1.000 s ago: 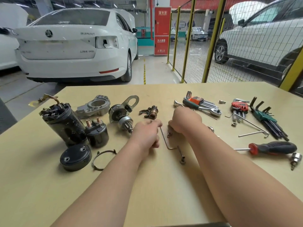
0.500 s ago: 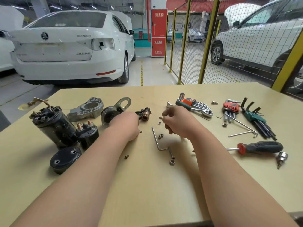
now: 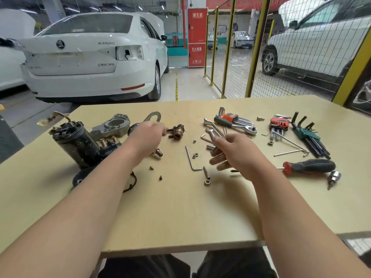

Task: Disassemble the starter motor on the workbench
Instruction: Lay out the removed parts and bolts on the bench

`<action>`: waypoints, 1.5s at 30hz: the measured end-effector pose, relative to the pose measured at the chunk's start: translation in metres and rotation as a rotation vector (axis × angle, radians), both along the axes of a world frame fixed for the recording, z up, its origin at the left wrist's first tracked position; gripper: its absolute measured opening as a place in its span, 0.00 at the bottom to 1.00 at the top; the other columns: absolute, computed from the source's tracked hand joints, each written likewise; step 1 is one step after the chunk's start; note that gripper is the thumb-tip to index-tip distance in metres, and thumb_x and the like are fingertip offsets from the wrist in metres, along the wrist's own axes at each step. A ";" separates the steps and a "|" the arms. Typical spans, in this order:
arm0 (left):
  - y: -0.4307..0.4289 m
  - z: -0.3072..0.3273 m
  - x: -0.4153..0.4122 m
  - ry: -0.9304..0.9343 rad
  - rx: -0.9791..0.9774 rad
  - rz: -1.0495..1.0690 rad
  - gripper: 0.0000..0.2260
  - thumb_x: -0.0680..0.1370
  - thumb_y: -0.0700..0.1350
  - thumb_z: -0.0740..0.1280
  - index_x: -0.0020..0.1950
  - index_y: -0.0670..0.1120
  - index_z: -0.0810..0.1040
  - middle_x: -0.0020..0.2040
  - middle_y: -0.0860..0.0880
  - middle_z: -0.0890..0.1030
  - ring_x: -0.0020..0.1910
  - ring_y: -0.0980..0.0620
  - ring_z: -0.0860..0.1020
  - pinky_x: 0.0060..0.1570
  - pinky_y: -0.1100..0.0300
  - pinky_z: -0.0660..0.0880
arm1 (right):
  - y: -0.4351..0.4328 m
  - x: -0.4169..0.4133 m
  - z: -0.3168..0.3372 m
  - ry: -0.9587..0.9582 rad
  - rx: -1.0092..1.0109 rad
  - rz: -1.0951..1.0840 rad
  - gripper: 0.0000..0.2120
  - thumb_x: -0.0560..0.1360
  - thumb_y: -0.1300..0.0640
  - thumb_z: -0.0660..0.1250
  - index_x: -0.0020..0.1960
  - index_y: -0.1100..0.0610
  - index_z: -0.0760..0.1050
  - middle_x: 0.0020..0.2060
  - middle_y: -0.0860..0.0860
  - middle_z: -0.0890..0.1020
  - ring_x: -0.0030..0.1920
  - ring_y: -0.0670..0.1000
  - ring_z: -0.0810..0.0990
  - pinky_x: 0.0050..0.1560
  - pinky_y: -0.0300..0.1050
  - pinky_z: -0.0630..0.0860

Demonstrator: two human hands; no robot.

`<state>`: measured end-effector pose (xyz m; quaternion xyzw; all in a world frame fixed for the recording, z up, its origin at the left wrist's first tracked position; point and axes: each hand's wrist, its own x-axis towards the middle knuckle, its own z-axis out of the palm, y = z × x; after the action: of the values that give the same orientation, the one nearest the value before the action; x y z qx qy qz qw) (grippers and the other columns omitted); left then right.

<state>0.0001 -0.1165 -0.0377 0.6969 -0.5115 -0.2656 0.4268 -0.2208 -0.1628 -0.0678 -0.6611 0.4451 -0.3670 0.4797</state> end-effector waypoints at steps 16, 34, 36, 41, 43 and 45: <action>0.024 -0.026 0.017 -0.123 -0.146 0.332 0.11 0.80 0.52 0.61 0.42 0.49 0.79 0.32 0.53 0.76 0.27 0.57 0.72 0.27 0.62 0.66 | 0.008 0.027 -0.009 1.021 -0.303 0.027 0.17 0.73 0.51 0.64 0.30 0.58 0.65 0.28 0.52 0.68 0.27 0.51 0.67 0.26 0.41 0.60; 0.033 -0.017 0.010 1.184 0.043 0.059 0.14 0.81 0.54 0.59 0.39 0.49 0.69 0.28 0.54 0.61 0.23 0.58 0.58 0.17 0.68 0.54 | -0.027 0.140 0.045 0.577 -0.391 0.258 0.12 0.76 0.58 0.58 0.41 0.63 0.77 0.29 0.58 0.81 0.23 0.53 0.75 0.25 0.40 0.72; 0.029 -0.011 0.027 1.051 -0.095 0.122 0.14 0.81 0.52 0.61 0.37 0.49 0.68 0.25 0.54 0.57 0.21 0.57 0.55 0.18 0.66 0.51 | -0.036 0.153 0.033 0.882 -0.427 0.281 0.19 0.75 0.47 0.62 0.33 0.61 0.72 0.26 0.55 0.78 0.25 0.53 0.74 0.26 0.40 0.68; 0.034 -0.013 0.056 1.163 -0.330 0.129 0.12 0.80 0.48 0.61 0.37 0.48 0.71 0.23 0.54 0.56 0.21 0.55 0.60 0.19 0.64 0.59 | -0.055 0.186 0.014 0.995 -0.492 0.306 0.23 0.73 0.40 0.65 0.31 0.57 0.66 0.26 0.51 0.71 0.27 0.51 0.70 0.26 0.42 0.60; 0.035 -0.016 0.056 1.172 -0.322 0.114 0.12 0.80 0.46 0.60 0.38 0.46 0.74 0.23 0.54 0.57 0.22 0.55 0.61 0.20 0.64 0.62 | -0.060 0.190 0.014 0.818 -0.413 0.343 0.21 0.74 0.42 0.63 0.32 0.57 0.72 0.25 0.49 0.74 0.24 0.49 0.72 0.25 0.40 0.63; 0.034 -0.017 0.056 1.162 -0.313 0.124 0.11 0.81 0.44 0.58 0.42 0.45 0.76 0.23 0.53 0.60 0.21 0.55 0.61 0.20 0.65 0.62 | -0.066 0.185 0.015 0.578 -0.312 0.289 0.15 0.76 0.49 0.62 0.37 0.56 0.78 0.27 0.48 0.79 0.22 0.46 0.73 0.24 0.36 0.66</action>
<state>0.0556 -0.0820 -0.0548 0.3951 -0.1859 -0.4989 0.7486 -0.0353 -0.2292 -0.0527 -0.8590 0.4029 -0.1567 0.2742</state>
